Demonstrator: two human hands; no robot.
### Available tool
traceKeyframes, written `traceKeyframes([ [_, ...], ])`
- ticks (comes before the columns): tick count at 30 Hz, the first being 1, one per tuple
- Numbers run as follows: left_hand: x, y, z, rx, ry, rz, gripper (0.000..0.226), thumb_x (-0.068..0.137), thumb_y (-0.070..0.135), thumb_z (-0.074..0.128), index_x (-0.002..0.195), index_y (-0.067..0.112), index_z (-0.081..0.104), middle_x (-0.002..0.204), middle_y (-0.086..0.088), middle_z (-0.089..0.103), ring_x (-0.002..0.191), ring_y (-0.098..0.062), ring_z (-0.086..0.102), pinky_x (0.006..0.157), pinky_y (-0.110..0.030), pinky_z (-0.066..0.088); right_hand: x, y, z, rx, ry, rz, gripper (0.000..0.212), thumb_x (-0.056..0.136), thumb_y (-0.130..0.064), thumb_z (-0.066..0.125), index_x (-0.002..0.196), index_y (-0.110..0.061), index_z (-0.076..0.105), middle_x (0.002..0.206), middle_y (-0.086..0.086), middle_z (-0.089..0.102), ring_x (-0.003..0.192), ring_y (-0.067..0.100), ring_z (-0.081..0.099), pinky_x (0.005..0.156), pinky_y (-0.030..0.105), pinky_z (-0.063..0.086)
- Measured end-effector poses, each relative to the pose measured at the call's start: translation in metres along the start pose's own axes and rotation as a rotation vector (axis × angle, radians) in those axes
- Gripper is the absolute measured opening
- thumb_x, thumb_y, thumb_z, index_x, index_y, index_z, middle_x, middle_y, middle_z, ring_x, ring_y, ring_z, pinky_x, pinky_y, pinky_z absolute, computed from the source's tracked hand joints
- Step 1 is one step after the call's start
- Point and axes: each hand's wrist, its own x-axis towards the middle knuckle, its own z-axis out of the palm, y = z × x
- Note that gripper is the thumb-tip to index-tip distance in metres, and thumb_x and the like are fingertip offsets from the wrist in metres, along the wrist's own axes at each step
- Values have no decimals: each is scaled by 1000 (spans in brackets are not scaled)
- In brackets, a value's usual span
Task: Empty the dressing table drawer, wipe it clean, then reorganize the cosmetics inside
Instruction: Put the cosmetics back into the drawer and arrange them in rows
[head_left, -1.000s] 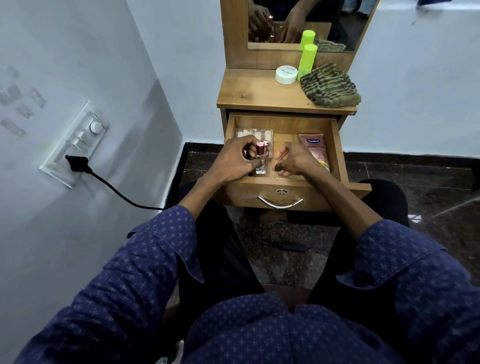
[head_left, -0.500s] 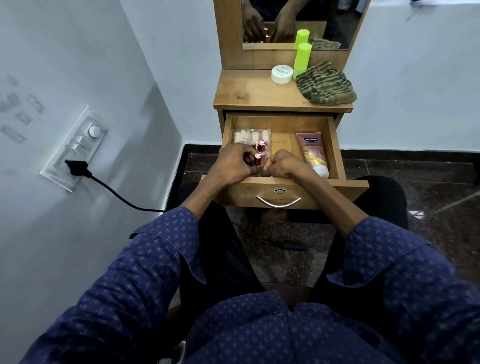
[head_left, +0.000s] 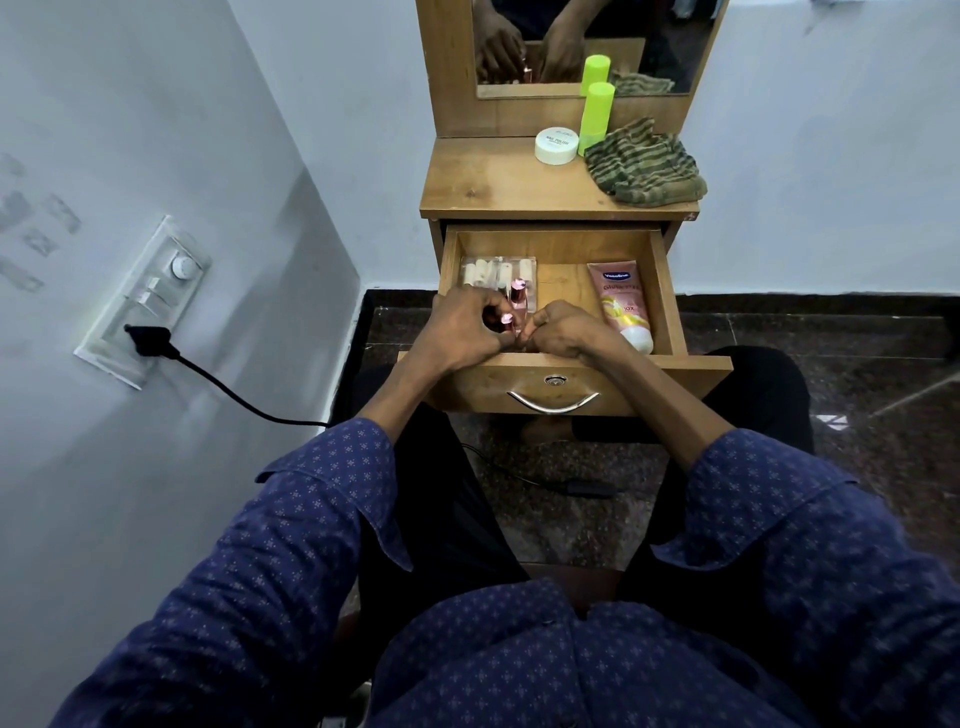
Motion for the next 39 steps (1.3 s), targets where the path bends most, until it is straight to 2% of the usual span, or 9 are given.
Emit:
traceKeyframes([
  [5,1,0,-1,18,0,9,37,64,56,72,93,34,81,96,19,76,94,-4,67,101,-48,52,-4,1,-5,29,-12,-8,7,92,-10,77,95,-15,80,97,0,75,82,8,61,80,24,52],
  [10,-2,3,-2,20,-2,24,47,57,68,68,91,38,79,98,20,73,97,-4,66,103,-48,51,0,1,-7,-4,12,50,11,90,-8,78,101,-7,77,95,6,73,74,11,60,63,23,46],
  [14,-7,5,-5,-32,77,70,30,63,51,79,88,37,76,96,15,60,95,-3,60,95,-42,54,7,4,-6,2,129,109,13,87,-12,73,100,-12,75,99,5,77,92,19,72,84,33,60],
  [16,-6,5,-5,-55,100,85,29,68,47,83,92,33,74,97,16,56,92,-2,58,88,-31,54,10,4,-4,85,149,91,6,85,-11,78,87,-15,74,95,2,78,92,21,74,85,34,60],
  [18,-4,6,-5,-84,118,72,31,75,51,77,97,30,71,99,14,56,91,-3,57,83,-25,52,13,4,-1,162,129,74,18,86,-8,80,75,-19,70,94,1,79,94,21,76,86,37,60],
  [22,-2,5,-2,-123,137,35,41,79,54,59,106,26,68,104,7,61,98,-13,59,92,-40,54,17,8,3,156,109,50,18,88,-11,76,74,-22,71,98,1,80,102,20,74,94,50,60],
  [30,0,5,1,-102,137,11,33,76,52,56,101,34,67,101,19,65,99,-8,63,97,-52,52,7,2,1,86,134,-6,24,96,-12,64,77,-26,63,112,3,79,104,22,71,96,45,59],
  [36,1,4,2,-78,119,30,28,76,57,55,96,40,65,97,23,66,98,-3,63,98,-54,52,3,4,-1,69,110,-27,23,97,-13,64,115,-24,71,123,3,75,113,23,70,101,45,57],
  [39,0,5,1,-64,113,35,28,76,58,56,96,40,65,96,26,63,94,1,61,98,-51,52,3,3,-1,54,110,-43,23,98,-14,62,116,-25,71,121,2,76,111,22,70,100,43,57],
])
